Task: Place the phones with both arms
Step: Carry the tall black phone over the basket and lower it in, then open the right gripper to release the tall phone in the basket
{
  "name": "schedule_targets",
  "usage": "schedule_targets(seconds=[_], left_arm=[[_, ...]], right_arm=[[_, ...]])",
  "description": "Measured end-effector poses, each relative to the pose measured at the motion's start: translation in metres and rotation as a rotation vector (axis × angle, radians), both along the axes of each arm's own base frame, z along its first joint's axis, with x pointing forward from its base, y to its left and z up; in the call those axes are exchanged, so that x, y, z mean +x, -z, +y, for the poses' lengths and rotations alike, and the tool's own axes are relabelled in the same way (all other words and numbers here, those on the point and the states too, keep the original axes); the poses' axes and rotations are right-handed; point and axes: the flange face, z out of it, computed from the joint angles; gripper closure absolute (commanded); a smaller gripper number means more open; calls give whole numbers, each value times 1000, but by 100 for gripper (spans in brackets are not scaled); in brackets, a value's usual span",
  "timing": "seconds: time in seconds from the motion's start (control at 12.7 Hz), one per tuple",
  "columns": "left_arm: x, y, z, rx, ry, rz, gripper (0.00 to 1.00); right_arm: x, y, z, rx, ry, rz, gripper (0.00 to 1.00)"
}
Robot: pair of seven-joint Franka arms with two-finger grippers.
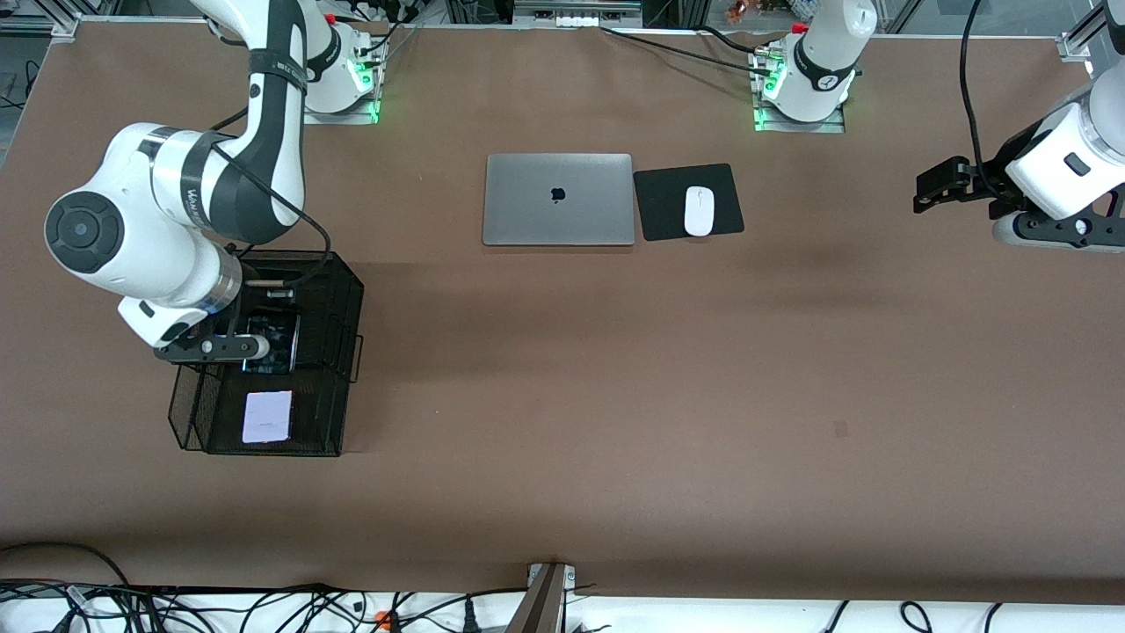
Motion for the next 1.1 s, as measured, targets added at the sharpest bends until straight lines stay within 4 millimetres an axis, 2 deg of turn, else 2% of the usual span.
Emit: schedule_targets(seconds=[0.16,0.39,0.55,0.79,0.87,0.95,1.03,1.1], left_arm=[[0,1,0,0,0,2,0],[1,2,0,0,0,4,0],[1,2,1,0,-2,4,0],[1,2,2,0,-4,4,0],[1,3,2,0,-4,5,0],[2,3,2,0,-4,5,0],[2,3,3,0,-5,6,0],[2,4,3,0,-5,7,0]], right_arm=[[-16,23,-2,-13,6,-5,100],[-27,51,-20,-22,18,-12,100],[-33,60,-28,-23,28,1,100],[-36,66,-29,7,47,3,98],[-36,67,-28,10,48,4,53],[-36,67,-27,11,48,3,13],[-36,67,-27,11,48,3,1],[-36,66,-27,11,48,0,1]])
